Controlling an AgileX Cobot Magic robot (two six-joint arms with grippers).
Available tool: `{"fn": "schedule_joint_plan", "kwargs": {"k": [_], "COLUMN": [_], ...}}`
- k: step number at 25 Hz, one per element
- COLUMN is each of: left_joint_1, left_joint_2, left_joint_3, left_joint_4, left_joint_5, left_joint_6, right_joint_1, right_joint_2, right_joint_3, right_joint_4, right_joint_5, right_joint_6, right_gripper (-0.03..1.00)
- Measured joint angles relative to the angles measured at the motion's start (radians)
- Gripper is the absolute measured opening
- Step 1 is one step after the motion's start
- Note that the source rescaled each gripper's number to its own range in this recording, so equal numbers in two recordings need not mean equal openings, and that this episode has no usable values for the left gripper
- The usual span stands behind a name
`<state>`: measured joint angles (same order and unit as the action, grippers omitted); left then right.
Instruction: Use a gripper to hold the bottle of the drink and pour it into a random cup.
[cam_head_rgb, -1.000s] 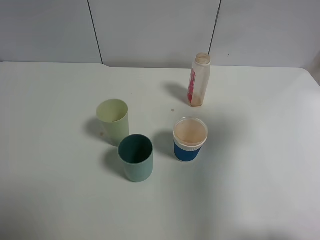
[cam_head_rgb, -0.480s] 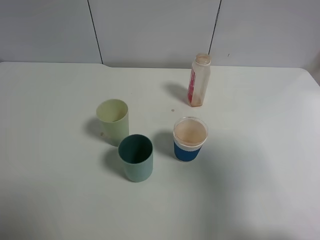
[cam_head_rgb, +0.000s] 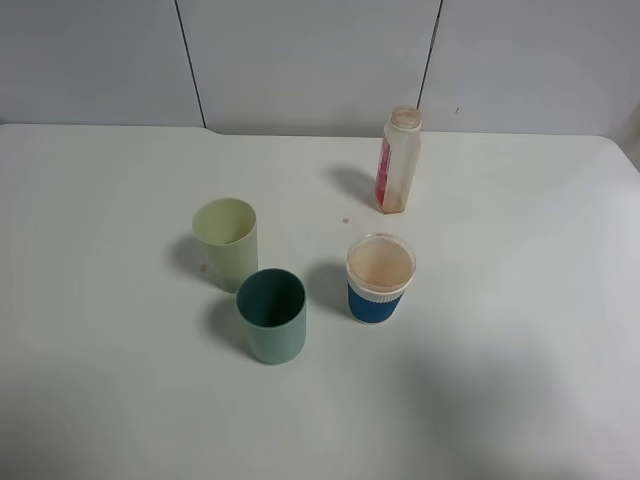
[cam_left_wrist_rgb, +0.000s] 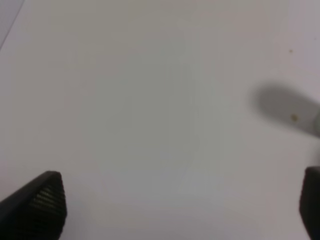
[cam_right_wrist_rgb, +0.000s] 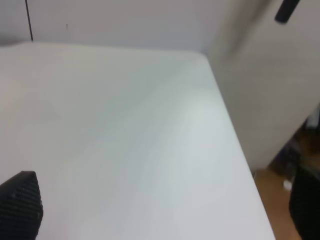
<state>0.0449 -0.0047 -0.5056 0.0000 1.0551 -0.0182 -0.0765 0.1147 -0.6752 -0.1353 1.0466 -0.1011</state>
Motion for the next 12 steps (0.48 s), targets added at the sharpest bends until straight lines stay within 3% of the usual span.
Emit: {"fn": "schedule_joint_plan", "kwargs": {"k": [12], "left_joint_1": [0.0], "left_joint_2": [0.0], "left_joint_3": [0.0], "left_joint_4": [0.0], "left_joint_5": [0.0], "left_joint_6": [0.0], "right_joint_1": [0.0], "right_joint_2": [-0.118], "right_joint_3": [-0.003], "right_joint_4": [0.06], "right_joint_5": [0.086], "right_joint_6": [0.0], "right_gripper": [1.0]}}
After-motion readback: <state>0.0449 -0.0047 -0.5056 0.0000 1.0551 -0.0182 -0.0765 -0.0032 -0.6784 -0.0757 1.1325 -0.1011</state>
